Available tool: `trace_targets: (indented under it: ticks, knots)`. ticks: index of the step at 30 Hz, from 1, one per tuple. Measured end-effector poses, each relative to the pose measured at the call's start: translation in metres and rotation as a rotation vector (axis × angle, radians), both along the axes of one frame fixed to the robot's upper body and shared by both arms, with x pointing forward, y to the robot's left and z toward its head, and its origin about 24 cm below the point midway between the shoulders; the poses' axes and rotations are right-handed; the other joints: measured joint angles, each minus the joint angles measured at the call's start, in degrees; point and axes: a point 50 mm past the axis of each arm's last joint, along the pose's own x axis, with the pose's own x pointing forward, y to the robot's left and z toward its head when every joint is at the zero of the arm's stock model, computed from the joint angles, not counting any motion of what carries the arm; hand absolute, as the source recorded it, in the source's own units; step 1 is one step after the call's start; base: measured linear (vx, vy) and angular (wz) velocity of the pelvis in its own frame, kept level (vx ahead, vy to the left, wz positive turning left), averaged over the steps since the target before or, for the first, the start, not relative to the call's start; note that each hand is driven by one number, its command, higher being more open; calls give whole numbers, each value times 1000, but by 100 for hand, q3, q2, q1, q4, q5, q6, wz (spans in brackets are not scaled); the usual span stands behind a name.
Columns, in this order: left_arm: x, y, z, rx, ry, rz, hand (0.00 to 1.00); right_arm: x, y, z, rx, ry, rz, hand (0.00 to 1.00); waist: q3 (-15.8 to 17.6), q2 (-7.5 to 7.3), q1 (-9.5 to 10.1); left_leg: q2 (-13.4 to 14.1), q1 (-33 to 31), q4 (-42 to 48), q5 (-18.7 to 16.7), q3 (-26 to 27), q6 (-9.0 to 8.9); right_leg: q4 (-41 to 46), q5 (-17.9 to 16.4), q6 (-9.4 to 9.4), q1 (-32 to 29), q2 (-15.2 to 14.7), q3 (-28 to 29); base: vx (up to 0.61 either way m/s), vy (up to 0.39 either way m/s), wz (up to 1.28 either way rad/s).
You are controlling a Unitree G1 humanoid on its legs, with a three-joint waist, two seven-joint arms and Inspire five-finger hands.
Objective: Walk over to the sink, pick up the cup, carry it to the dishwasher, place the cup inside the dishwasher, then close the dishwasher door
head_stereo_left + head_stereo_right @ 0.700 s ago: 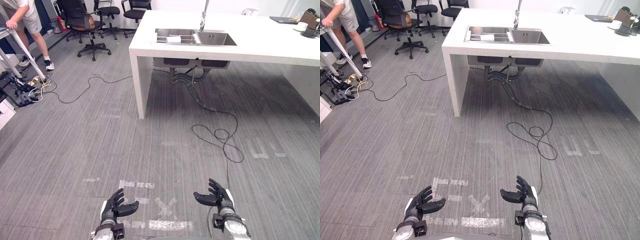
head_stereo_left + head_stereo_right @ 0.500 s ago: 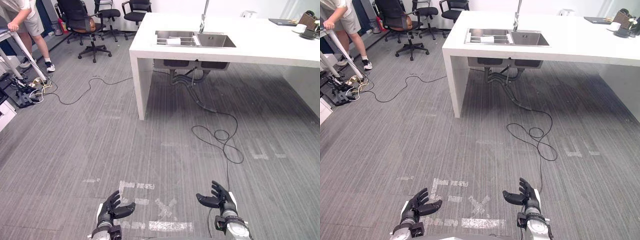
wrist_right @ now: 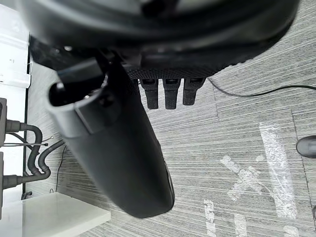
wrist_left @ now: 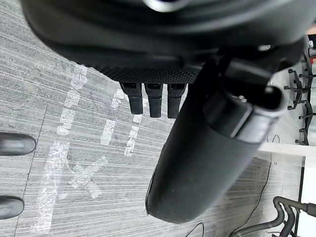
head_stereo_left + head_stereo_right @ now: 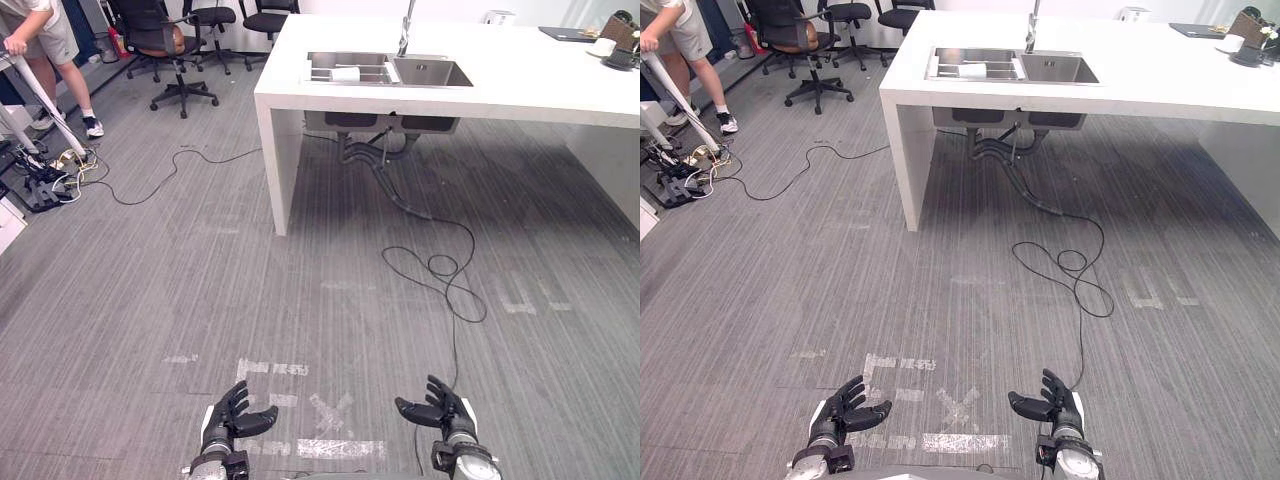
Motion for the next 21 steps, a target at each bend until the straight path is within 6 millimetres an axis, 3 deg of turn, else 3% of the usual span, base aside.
trace_targets:
  ticks: [5,13,15,17,20,21]
  knots:
    - [0,-2,0,-2,2,-8,90,-1,-2,0,-4,0,-17,90,-3,9,2,19,-68,69,-60,112,-60,81,-2,2,-110,18,113,-28,-3,-11]
    - [3,-1,2,0,-14,-8,90,0,-10,2,-22,-4,-53,90,3,19,20,93,-483,568,-361,285,18,253,-67,21,-417,63,279,19,4,-12]
    - [8,-2,6,0,-38,-9,90,3,-13,3,-27,-13,-64,90,35,46,25,112,-680,954,-605,336,49,759,-346,50,-670,63,320,70,26,-12]
    - [11,-2,8,0,-54,-10,90,6,-14,4,-18,-23,-85,90,126,60,28,106,-719,1420,-999,446,131,1872,-869,282,-1029,20,300,49,28,-22]
    - [16,-1,12,6,-78,-18,90,10,-10,5,-10,-30,-79,90,327,63,33,116,-444,1622,-1307,460,253,3764,-952,365,-1714,-109,-87,91,22,-7]
    - [17,-2,14,4,-85,-21,90,10,-8,5,-8,-29,-77,90,400,43,26,106,-321,1727,-1459,458,249,4496,-1054,314,-1982,-288,-359,175,21,0]
